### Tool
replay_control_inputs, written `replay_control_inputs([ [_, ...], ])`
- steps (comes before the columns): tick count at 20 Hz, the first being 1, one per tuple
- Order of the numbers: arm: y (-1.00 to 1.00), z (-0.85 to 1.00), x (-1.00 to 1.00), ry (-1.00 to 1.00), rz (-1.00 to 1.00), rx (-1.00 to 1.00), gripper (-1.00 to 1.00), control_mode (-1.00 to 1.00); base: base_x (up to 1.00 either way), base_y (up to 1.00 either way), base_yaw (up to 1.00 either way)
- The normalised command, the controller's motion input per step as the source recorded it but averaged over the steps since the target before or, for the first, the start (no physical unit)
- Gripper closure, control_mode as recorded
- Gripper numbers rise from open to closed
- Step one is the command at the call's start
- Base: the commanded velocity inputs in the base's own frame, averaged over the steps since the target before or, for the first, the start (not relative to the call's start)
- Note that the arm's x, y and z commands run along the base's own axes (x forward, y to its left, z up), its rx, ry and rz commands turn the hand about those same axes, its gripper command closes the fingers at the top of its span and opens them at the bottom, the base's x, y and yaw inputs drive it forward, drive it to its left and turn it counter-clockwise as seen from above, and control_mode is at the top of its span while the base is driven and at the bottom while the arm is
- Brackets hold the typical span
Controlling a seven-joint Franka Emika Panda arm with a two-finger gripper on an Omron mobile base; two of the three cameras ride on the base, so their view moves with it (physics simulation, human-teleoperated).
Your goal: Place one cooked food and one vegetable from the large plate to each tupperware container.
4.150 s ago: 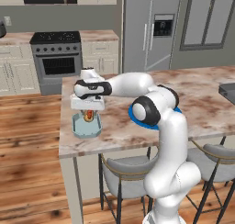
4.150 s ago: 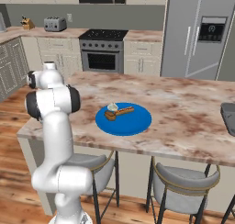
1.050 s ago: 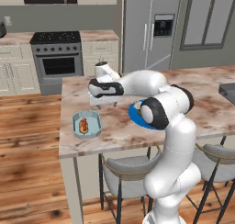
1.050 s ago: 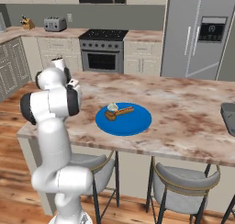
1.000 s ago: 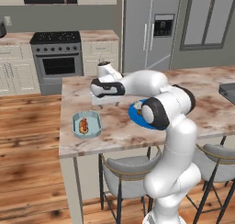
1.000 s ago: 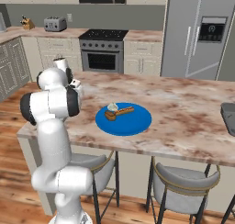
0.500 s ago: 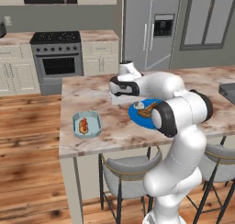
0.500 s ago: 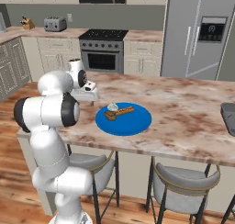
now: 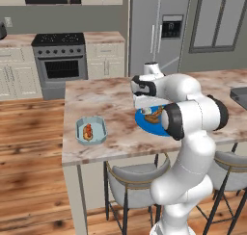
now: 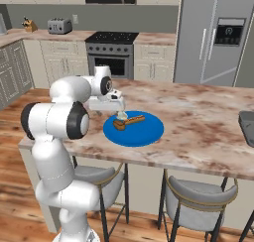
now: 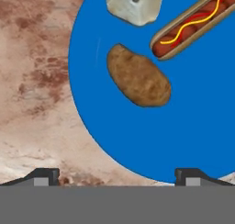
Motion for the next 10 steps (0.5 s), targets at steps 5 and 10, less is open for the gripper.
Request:
replay_control_inputs([
  [5,-0.28,0.06,0.15,-0.11,0.0,0.06,-1.0,-1.0,0.0,0.0,0.0],
  [10,-0.02,-0.08,0.34,-0.05,0.05,0.0,-1.0,-1.0,0.0,0.0,0.0],
])
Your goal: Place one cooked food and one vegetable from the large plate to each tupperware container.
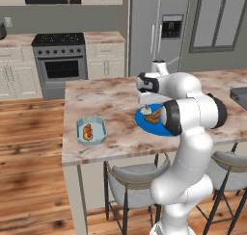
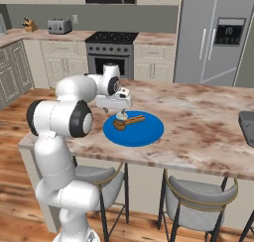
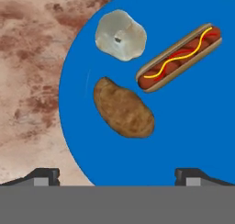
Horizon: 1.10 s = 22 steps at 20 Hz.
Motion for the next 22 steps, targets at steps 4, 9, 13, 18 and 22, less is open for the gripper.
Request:
replay_control_inputs([
  [4,-0.13,-0.22,0.13,0.0,0.2,0.0,-1.0,-1.0,0.0,0.0,0.0],
  [9,-0.23,-0.21,0.0,0.0,0.13,-0.01,-1.0,-1.0,0.0,0.0,0.0],
  [13,-0.29,-0.25,0.07,0.07,0.16,0.01,-1.0,-1.0,0.0,0.0,0.0],
  [18,-0.19,-0.14,0.09,0.07,0.15,0.09,-1.0,-1.0,0.0,0.0,0.0],
  [22,0.0,0.0,0.0,0.03,0.1,0.04,-1.0,-1.0,0.0,0.0,0.0],
])
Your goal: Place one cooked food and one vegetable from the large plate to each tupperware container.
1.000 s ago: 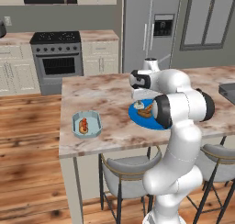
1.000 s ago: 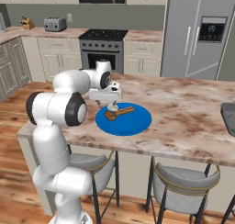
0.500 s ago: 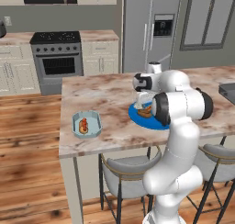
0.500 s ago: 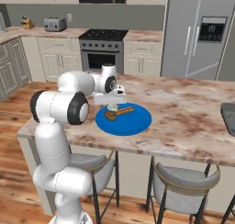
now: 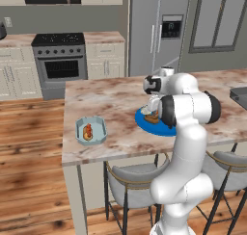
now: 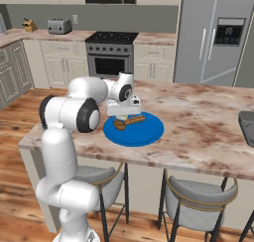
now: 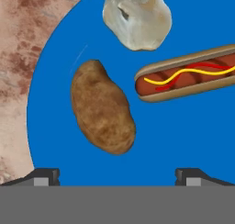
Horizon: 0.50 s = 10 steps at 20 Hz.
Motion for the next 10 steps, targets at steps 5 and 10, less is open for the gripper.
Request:
replay_control_inputs([
  [5,0.08,-0.2,0.0,0.0,0.09,0.03,-1.0,-1.0,0.0,0.0,0.0],
  [10,0.04,-0.13,0.0,0.0,0.01,0.01,-1.0,-1.0,0.0,0.0,0.0],
])
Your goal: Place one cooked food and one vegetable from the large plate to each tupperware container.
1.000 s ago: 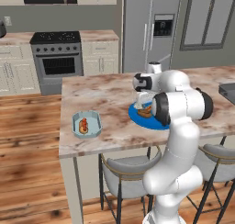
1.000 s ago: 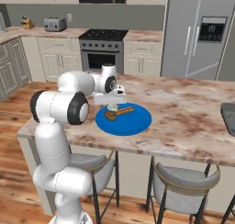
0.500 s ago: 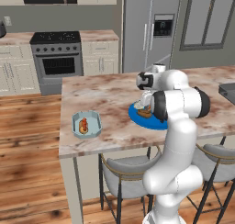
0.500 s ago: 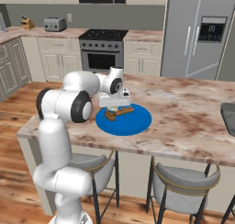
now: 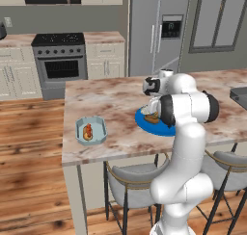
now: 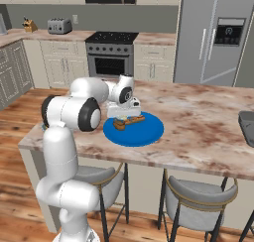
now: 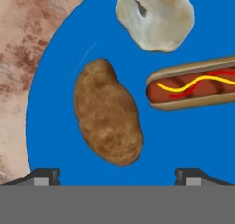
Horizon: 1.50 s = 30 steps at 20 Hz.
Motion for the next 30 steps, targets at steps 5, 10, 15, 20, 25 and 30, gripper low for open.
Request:
replay_control_inputs([
  [5,0.03,-0.28,0.0,0.0,0.0,0.0,-1.0,-1.0,0.0,0.0,0.0],
  [10,0.03,-0.19,0.03,0.0,0.0,0.0,-1.0,-1.0,0.0,0.0,0.0],
  [15,0.0,-0.17,0.15,0.0,0.0,0.0,-1.0,-1.0,0.0,0.0,0.0],
  [20,0.0,-0.17,0.09,0.0,0.05,0.0,-1.0,-1.0,0.0,0.0,0.0],
  [25,0.0,-0.03,0.0,0.0,0.04,0.0,-1.0,-1.0,0.0,0.0,0.0],
  [30,0.07,0.0,0.0,0.0,0.01,0.0,-1.0,-1.0,0.0,0.0,0.0],
])
